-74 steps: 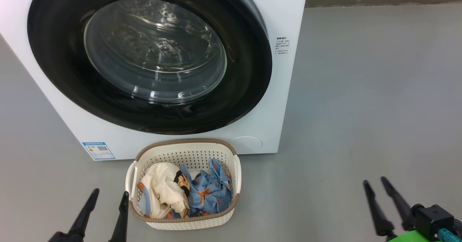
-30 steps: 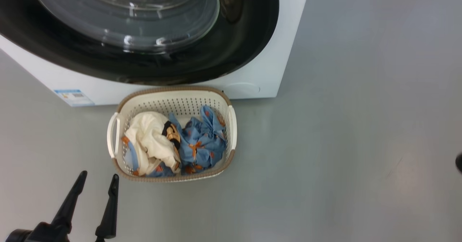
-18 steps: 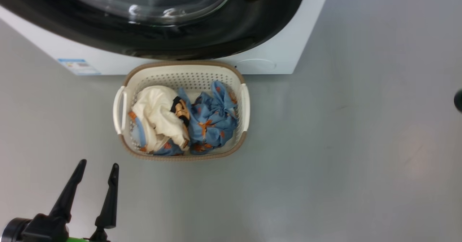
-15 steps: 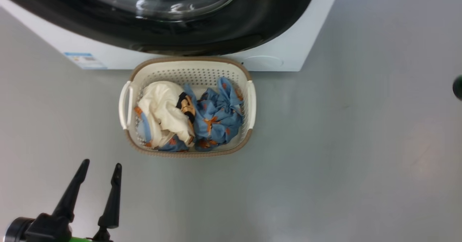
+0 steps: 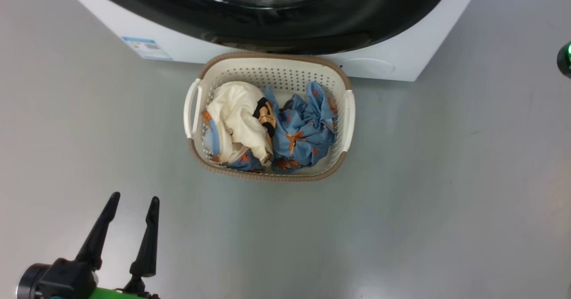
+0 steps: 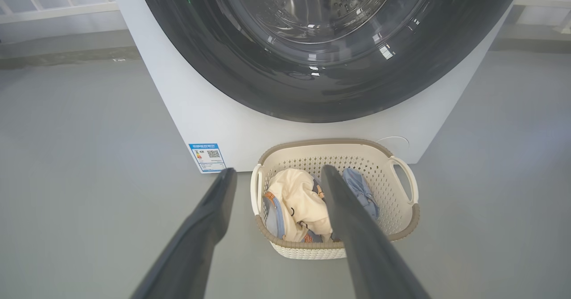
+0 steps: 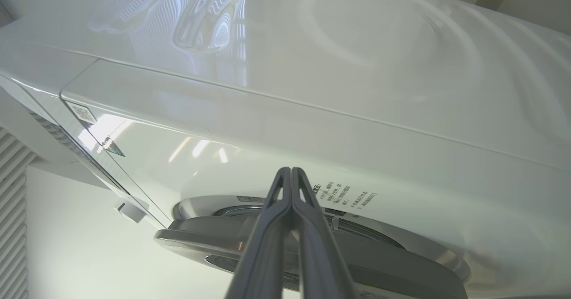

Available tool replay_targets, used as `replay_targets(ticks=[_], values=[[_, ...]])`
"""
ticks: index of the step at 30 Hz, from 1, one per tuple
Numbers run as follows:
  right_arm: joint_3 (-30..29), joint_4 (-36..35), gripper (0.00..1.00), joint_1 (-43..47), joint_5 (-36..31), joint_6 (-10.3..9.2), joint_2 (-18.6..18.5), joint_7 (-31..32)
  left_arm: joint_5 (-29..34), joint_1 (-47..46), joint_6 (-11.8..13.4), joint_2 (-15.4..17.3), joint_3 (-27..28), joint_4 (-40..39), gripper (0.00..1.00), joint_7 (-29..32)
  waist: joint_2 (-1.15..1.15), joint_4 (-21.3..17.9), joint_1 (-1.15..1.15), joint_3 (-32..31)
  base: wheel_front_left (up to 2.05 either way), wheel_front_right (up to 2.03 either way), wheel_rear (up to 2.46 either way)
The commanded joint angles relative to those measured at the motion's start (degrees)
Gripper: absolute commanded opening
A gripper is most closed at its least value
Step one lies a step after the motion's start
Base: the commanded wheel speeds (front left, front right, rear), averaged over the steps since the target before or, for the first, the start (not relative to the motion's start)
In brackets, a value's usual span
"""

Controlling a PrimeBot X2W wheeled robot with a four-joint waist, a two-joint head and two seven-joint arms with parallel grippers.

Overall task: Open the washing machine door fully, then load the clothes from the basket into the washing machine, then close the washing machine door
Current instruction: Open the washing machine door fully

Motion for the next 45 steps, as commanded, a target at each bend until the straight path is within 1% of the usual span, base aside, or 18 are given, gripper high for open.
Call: replay_targets(ticks=[1,9,23,33,45], values=[[1.05,-1.34,0.0,-1.29,-0.77,0.09,-0.39,0.55,-0.27,-1.14,-0.09,0.55,1.96,-0.88,1.0,-0.37,0.0,1.2,0.0,1.05,0.0,0.0,0.0],[3.61,-0.97,0.0,-3.58,-1.87,0.09,0.43,1.44,-0.18,-2.24,-0.09,-0.14,1.81,-0.56,1.0,-0.37,0.0,3.33,0.0,2.61,0.0,0.0,0.0],[6.74,-0.66,0.0,-6.61,-2.55,0.09,0.13,2.54,-1.02,-4.34,-0.09,-1.21,1.67,1.13,1.0,-0.37,0.0,6.52,0.0,4.48,0.0,0.0,0.0],[8.22,-0.19,0.0,-8.24,-2.97,0.09,-0.88,2.89,-1.36,-5.12,-0.09,-1.88,1.24,2.06,1.0,-0.37,0.0,7.86,0.0,5.38,0.0,0.0,0.0],[11.45,-0.2,0.0,-10.2,-2.95,0.09,-1.33,4.45,-1.95,-5.73,-0.09,-2.47,1.08,2.74,1.0,-0.37,0.0,8.01,0.0,6.21,0.0,0.0,0.0]])
